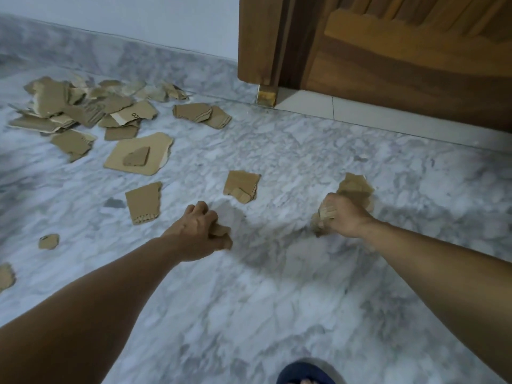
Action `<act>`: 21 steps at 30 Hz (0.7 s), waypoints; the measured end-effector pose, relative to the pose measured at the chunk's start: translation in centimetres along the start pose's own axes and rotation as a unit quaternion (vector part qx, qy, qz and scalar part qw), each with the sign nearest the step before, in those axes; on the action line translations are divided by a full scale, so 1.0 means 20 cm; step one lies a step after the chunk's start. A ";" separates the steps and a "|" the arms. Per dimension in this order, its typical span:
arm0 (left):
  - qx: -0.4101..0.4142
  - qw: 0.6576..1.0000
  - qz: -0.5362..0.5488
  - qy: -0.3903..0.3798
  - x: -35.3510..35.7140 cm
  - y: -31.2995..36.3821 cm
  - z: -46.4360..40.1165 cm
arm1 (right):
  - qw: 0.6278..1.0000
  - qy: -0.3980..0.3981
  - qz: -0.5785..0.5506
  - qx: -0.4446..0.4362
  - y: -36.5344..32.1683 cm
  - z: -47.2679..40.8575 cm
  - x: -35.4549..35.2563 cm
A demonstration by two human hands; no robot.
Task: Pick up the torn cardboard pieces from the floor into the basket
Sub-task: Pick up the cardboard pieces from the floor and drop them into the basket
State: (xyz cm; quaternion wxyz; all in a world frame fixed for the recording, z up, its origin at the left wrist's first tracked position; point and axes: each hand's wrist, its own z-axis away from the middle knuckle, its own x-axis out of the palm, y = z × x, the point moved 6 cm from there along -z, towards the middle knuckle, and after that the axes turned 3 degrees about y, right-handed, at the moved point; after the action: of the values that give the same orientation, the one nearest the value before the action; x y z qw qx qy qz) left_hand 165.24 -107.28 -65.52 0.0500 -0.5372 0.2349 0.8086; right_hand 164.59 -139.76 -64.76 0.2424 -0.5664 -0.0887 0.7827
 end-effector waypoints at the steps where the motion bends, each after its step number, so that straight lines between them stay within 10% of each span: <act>1: 0.013 0.999 -0.011 -0.027 0.00 0.00 0.01 | 0.999 0.021 -0.028 0.014 0.02 -0.03 -0.04; 10: 0.084 0.993 -0.075 -0.038 -0.02 0.04 -0.08 | 0.970 0.100 -0.026 0.219 0.25 -0.20 -0.28; 21: -0.061 0.994 0.084 0.011 -0.25 0.11 -0.37 | 0.941 0.081 0.029 0.328 0.32 -0.19 -0.23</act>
State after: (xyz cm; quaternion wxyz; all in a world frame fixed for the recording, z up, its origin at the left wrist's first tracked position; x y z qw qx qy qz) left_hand 172.83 -111.48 -62.63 -0.0538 -0.5262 0.2300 0.8169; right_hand 167.41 -148.10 -64.75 0.3983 -0.5190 0.2095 0.7267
